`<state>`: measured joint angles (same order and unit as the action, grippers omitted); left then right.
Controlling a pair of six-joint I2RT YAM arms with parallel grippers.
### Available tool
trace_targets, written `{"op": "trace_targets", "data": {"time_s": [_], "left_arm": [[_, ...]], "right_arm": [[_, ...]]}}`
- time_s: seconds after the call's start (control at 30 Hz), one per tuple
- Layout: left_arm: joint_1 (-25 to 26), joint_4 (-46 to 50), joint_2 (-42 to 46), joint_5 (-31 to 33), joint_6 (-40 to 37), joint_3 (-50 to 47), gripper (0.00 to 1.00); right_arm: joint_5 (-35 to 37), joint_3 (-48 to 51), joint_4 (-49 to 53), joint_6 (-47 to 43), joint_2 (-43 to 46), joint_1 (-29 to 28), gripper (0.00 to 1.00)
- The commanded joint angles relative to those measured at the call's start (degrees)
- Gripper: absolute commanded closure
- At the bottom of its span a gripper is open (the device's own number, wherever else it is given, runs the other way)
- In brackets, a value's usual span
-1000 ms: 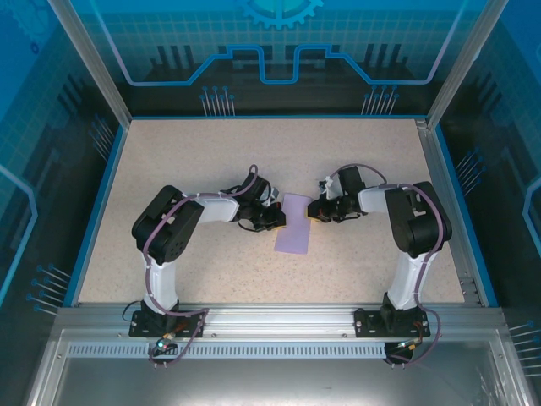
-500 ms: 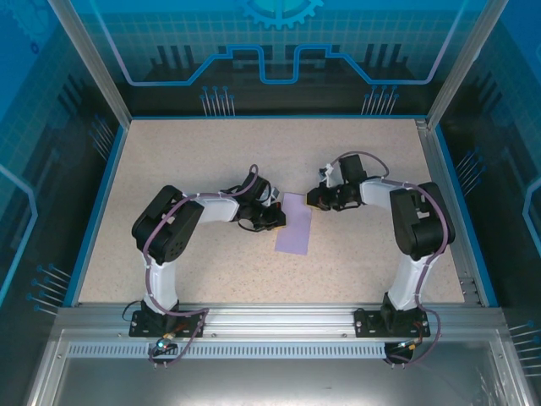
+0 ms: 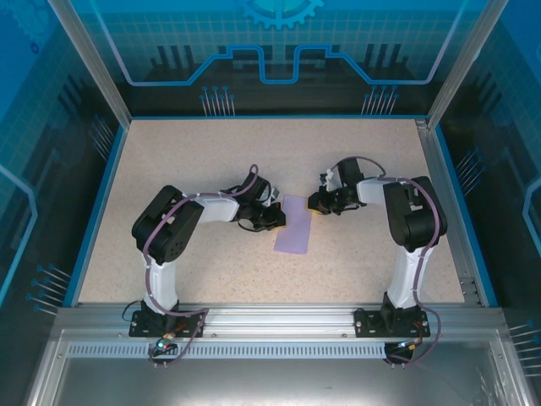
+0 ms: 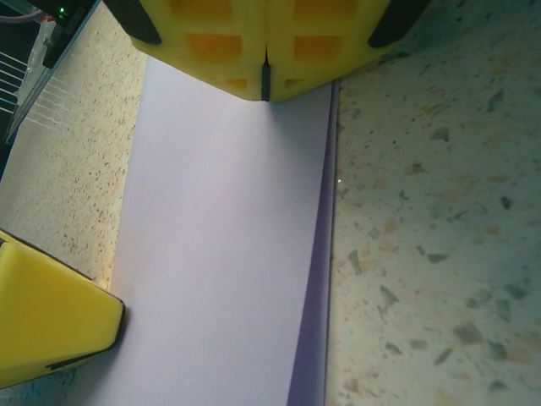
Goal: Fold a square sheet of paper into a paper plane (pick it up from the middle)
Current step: Fold the square sheet of paper in half at the center of the table.
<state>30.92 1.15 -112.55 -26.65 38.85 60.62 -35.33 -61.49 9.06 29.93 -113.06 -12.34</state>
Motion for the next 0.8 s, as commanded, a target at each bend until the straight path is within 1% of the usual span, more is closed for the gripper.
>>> {"op": "trace_targets", "data": {"time_s": [0.0,0.1,0.23,0.5,0.6,0.77], "left_arm": [[0.5,5.4,-1.5,2.1,-1.1,-0.6,1.0],[0.5,5.3,-1.4,2.1,-1.1,-0.6,1.0],[0.5,5.3,-1.4,2.0,-1.1,-0.5,1.0],[0.5,5.6,-1.2,2.0,-1.3,-0.4,1.0],[0.5,5.7,-1.0,1.9,-1.5,-0.6,1.0],[0.5,5.8,-0.9,1.8,-1.6,-0.9,1.0]], "right_arm": [[-0.1,-2.6,3.6,-0.2,3.3,1.1,0.91],[-0.7,-4.2,4.4,-0.3,3.5,1.8,0.91],[-0.3,-5.7,5.6,-0.7,1.6,1.9,0.92],[0.6,-4.6,3.8,0.4,-2.4,1.9,0.91],[2.3,-3.8,3.6,0.6,-4.0,1.9,0.92],[8.2,-4.9,7.1,0.8,-5.1,1.9,0.92]]}}
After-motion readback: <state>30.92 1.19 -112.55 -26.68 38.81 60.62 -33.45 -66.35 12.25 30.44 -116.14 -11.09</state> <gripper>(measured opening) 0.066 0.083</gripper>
